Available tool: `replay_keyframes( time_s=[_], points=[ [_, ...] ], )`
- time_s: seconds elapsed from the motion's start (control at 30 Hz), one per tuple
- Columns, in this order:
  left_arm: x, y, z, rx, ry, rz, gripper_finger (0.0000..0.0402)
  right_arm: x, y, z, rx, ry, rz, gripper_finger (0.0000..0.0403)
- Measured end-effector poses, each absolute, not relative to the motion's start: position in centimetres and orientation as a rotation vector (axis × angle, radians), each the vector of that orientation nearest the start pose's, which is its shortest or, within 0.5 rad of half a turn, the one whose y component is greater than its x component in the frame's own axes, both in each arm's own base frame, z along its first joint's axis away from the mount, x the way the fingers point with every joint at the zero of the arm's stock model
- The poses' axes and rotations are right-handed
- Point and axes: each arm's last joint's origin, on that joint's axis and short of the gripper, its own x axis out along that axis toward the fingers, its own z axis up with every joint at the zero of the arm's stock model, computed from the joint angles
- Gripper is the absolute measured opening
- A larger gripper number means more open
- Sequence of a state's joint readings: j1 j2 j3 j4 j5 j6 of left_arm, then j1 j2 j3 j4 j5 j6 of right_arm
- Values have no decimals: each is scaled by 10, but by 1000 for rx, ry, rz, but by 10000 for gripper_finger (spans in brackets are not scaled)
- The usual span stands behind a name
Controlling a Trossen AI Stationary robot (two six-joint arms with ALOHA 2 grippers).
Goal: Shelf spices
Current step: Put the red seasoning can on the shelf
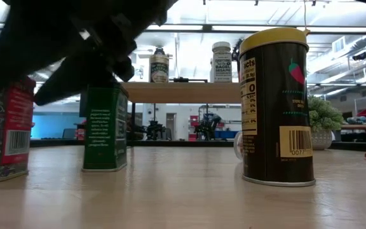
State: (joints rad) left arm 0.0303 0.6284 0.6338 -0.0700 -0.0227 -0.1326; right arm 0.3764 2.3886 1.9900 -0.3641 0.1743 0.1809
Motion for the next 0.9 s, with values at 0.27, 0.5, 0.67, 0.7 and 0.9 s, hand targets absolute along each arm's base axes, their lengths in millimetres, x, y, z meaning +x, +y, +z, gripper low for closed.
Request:
replay_keyframes(
  time_s=[0.27,0.5,0.67,0.7,0.9],
  points=[
    [148,5,314,-133,61,57,396,496,189,185,-125,719,147,279],
    [148,5,314,-133,63,58,396,486,185,234,-124,627,154,281],
    [148,5,314,-133,61,57,396,470,177,280,-108,565,137,276],
    [148,5,314,-135,61,57,396,466,175,289,-100,558,126,274],
    [148,5,316,-135,41,56,396,426,162,335,-29,649,44,264]
  ],
)
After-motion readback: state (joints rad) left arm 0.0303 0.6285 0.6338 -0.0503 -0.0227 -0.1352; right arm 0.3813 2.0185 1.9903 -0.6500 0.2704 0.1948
